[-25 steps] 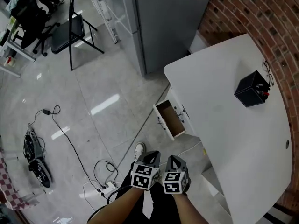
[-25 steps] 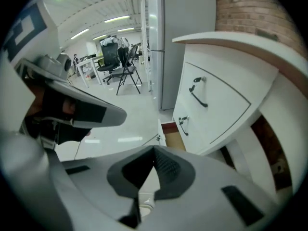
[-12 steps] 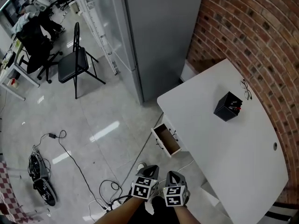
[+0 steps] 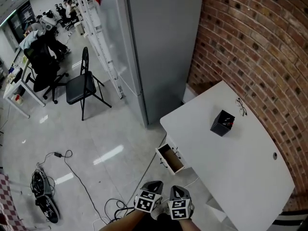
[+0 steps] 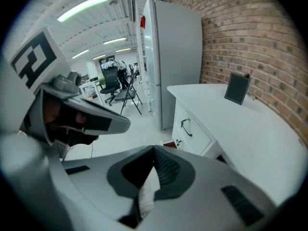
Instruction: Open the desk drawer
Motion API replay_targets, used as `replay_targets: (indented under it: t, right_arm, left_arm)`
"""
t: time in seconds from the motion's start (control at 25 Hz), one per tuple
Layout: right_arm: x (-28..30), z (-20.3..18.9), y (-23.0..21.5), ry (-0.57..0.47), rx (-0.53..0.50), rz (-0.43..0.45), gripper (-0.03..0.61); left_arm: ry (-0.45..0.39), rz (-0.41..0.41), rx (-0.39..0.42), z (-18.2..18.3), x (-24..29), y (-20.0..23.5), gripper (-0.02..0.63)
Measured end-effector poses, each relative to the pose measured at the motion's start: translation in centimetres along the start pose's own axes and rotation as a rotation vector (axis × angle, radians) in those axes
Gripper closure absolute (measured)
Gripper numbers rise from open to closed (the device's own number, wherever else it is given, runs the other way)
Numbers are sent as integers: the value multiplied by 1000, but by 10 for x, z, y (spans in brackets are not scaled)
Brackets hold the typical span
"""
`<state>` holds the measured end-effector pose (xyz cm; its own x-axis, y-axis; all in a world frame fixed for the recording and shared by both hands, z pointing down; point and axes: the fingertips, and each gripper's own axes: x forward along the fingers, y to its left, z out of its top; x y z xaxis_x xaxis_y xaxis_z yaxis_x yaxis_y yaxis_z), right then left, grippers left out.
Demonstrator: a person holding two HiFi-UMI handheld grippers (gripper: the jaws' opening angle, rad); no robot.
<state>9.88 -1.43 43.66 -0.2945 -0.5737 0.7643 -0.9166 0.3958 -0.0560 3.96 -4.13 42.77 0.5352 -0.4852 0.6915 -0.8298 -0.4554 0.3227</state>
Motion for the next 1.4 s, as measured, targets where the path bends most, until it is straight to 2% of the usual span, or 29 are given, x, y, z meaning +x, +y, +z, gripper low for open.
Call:
replay_targets:
  t: [0.12,0.24,0.4,0.64,0.8,1.0,1.2,1.28,1.4]
  right_arm:
    - [-13,10,0,-34,4,10,563]
    - [-23,11,0,-48,-2,17,563]
    - [-40,6,0,-50,11,28,563]
    - [-61,24,-14,-106,-8,43,563]
    - [-73,28,-21,-145,27,49,563]
    - [-79,21,-8,-168,64,95,563]
    - [-79,2,17,-104,5,153,564]
    - [-79,1,28,-104,-24,176,563]
    - [-72,5,32,-121,-10,184,563]
  left_arm:
    - [-24,3,23,15,-8,-6,606]
    - [-43,6,11,21,-17,-15,606]
    - [-44,15,12,16,-27,-30,606]
    - [-62,18,13,24,-32,-56,606]
    - [-62,28,-21,23,-38,-67,606]
    - [-73,21,-90,16,-45,-77,606]
    - [-56,34,-95,2,-50,-76,606]
    - [-56,42,-100,-2,-53,-74,606]
    - [-58,48,-90,-1,-52,-70,606]
